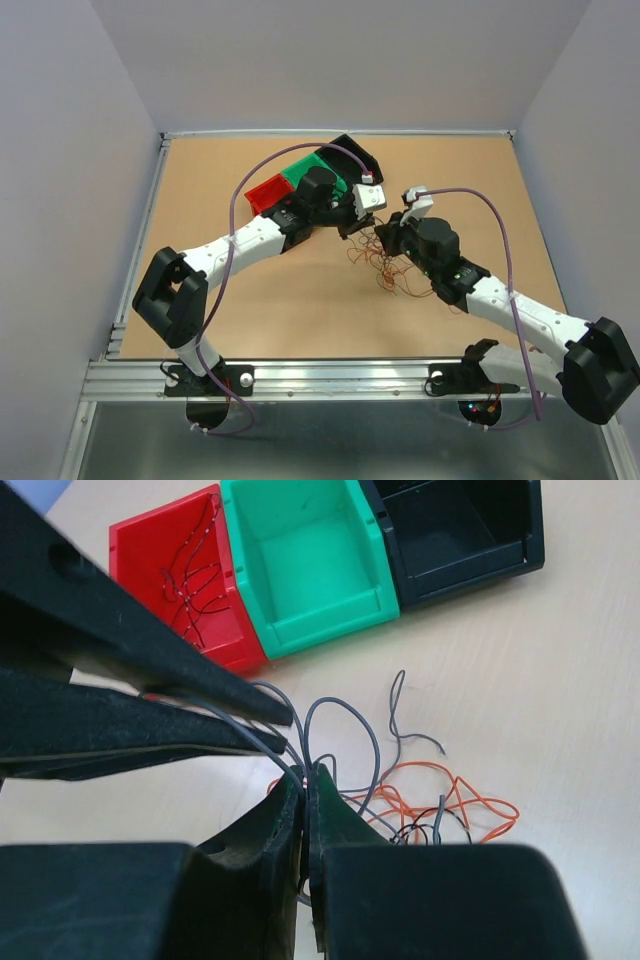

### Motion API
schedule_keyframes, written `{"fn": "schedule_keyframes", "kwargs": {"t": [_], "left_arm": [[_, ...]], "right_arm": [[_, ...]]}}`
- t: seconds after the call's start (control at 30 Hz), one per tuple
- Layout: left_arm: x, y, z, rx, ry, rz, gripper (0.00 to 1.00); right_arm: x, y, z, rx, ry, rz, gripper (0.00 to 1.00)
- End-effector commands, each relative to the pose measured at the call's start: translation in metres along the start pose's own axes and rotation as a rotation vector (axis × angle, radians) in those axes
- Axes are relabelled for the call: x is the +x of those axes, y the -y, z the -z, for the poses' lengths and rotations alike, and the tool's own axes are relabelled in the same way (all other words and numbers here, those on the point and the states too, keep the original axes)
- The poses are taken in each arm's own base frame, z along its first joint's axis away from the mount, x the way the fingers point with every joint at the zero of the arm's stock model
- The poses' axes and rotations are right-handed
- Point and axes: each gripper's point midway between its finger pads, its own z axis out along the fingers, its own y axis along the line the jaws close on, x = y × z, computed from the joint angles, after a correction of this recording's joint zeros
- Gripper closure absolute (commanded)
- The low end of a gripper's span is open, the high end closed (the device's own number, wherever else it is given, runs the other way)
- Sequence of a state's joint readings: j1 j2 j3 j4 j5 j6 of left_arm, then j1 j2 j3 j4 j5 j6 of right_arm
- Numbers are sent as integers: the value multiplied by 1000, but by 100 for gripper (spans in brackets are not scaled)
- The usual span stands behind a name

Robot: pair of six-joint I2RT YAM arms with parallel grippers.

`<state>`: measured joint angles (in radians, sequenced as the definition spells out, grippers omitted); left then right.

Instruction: Untangle the cables

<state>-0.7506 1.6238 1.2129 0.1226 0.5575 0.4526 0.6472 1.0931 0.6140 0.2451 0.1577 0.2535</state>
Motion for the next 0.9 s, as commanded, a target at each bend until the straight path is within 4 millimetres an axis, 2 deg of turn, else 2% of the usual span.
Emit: {"fn": "schedule_keyframes", "kwargs": {"t": [0.0, 0.07, 0.17, 0.37, 0.47, 0.6, 0.63, 0.73, 0.77, 0.8, 0.83, 0.87], "left_arm": [[-45, -15, 16, -74, 97, -48, 74], [-45, -14, 17, -72, 100, -46, 72], [-46, -14, 18, -77, 103, -51, 79], [-46, -17, 20, -92, 105, -48, 81], [-46, -16, 20, -88, 106, -50, 100], [-53, -16, 23, -94, 121, -48, 100], [-58, -15, 25, -89, 132, -40, 100], [-105, -29, 50, -173, 198, -15, 100], [-126, -36, 62, -212, 226, -11, 100], [-176, -54, 94, -320, 297, -16, 100], [-206, -61, 115, -373, 350, -2, 100], [-272, -70, 161, -451, 482, -33, 100]], "right_arm": [[-39, -6, -4, -5, 97, 3, 99], [-39, -7, -4, -11, 95, 4, 100], [-38, -8, -4, -18, 93, 3, 99], [-37, -8, -5, -16, 91, 4, 99], [-38, -9, -4, -21, 91, 3, 99], [-37, -4, -5, 3, 93, 4, 99], [-35, -2, -7, 18, 89, 4, 96], [-29, 22, -13, 151, 85, 1, 86], [-19, 32, -19, 207, 61, 9, 79], [-14, 52, -20, 314, 51, 14, 77], [-15, 60, -23, 361, 48, -5, 76], [-4, 70, -28, 406, 15, -7, 76]]}}
